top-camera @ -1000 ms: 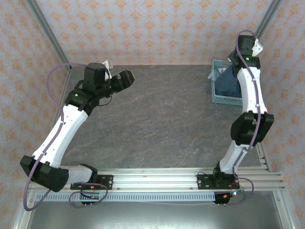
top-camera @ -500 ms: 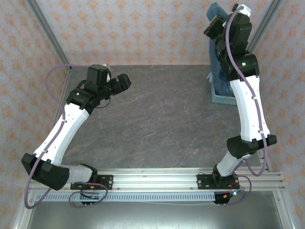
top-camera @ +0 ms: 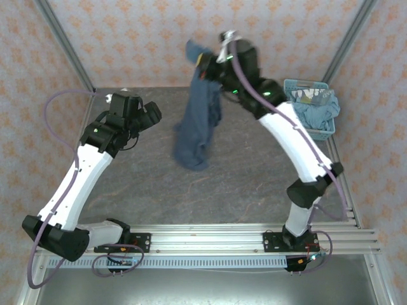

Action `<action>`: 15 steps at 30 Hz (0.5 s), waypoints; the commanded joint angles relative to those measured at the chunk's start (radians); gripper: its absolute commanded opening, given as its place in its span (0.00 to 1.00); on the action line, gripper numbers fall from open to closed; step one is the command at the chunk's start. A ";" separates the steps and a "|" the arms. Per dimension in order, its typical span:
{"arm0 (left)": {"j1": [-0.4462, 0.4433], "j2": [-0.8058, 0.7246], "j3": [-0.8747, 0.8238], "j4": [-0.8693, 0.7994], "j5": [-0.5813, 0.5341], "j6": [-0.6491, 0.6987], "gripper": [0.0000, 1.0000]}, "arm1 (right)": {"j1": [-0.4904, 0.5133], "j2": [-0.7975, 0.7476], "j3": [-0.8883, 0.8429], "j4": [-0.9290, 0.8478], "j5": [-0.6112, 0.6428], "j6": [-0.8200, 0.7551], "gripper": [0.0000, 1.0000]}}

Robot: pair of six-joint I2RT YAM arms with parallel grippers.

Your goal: Fold and stack the t-shirts

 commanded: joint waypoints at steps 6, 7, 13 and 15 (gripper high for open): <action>0.002 -0.072 -0.035 -0.141 -0.122 -0.012 0.92 | 0.086 0.145 -0.177 -0.067 -0.153 0.054 0.00; 0.002 -0.077 -0.044 -0.149 -0.120 -0.013 0.91 | 0.084 0.166 -0.169 -0.085 -0.191 0.041 0.00; 0.002 -0.064 -0.092 -0.150 -0.035 -0.001 0.88 | 0.081 0.281 -0.022 -0.240 -0.367 -0.025 0.00; 0.001 -0.049 -0.098 -0.148 -0.013 0.002 0.86 | 0.079 0.276 -0.016 -0.255 -0.346 -0.027 0.00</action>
